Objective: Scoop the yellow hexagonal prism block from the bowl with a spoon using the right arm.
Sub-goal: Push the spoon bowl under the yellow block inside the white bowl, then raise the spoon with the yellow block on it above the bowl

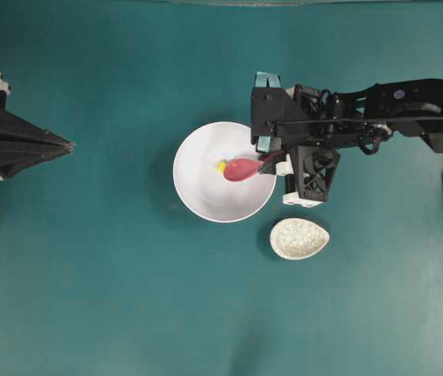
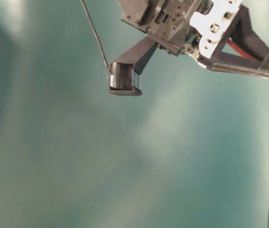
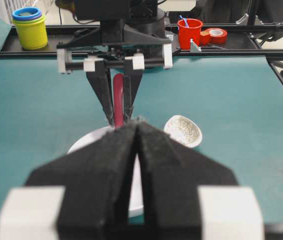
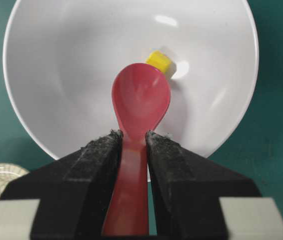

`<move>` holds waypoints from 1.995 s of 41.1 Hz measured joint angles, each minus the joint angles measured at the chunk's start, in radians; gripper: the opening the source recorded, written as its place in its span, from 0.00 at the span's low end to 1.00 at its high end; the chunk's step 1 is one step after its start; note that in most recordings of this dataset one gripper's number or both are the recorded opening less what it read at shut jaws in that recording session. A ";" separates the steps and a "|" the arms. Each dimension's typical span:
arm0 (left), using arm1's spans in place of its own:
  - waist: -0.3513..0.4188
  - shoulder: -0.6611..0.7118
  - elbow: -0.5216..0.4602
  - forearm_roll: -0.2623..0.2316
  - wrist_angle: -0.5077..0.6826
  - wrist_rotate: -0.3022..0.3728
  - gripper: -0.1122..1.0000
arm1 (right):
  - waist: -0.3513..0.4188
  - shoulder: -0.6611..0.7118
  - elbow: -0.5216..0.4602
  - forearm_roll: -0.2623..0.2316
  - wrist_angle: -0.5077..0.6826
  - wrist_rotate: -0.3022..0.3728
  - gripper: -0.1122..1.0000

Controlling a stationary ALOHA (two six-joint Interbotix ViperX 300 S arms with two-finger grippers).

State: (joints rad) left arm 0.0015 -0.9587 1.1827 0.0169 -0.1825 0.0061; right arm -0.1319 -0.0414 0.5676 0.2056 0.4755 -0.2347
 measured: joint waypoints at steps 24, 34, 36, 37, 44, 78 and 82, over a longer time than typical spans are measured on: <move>0.000 -0.002 0.000 0.000 0.011 0.000 0.10 | 0.000 0.066 0.000 0.002 -0.103 0.000 0.31; 0.000 0.000 0.000 0.000 0.018 0.000 0.10 | 0.000 0.083 -0.002 0.003 -0.172 -0.002 0.32; 0.000 0.000 0.000 0.000 0.020 0.000 0.10 | 0.000 0.083 -0.002 0.003 -0.186 -0.003 0.32; 0.000 0.000 0.000 0.000 0.021 0.000 0.10 | 0.002 0.083 0.000 0.002 -0.195 -0.003 0.32; 0.000 -0.002 0.000 0.000 0.026 0.000 0.10 | 0.002 0.084 -0.002 0.002 -0.259 -0.006 0.32; 0.000 0.000 0.000 0.000 0.031 0.000 0.10 | 0.054 -0.032 0.143 0.002 -0.518 0.003 0.31; 0.000 0.000 0.000 0.000 0.029 0.000 0.10 | 0.071 -0.075 0.183 0.003 -0.589 -0.002 0.31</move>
State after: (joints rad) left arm 0.0015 -0.9587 1.1827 0.0169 -0.1534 0.0061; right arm -0.0614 -0.1166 0.7501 0.2086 -0.1135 -0.2362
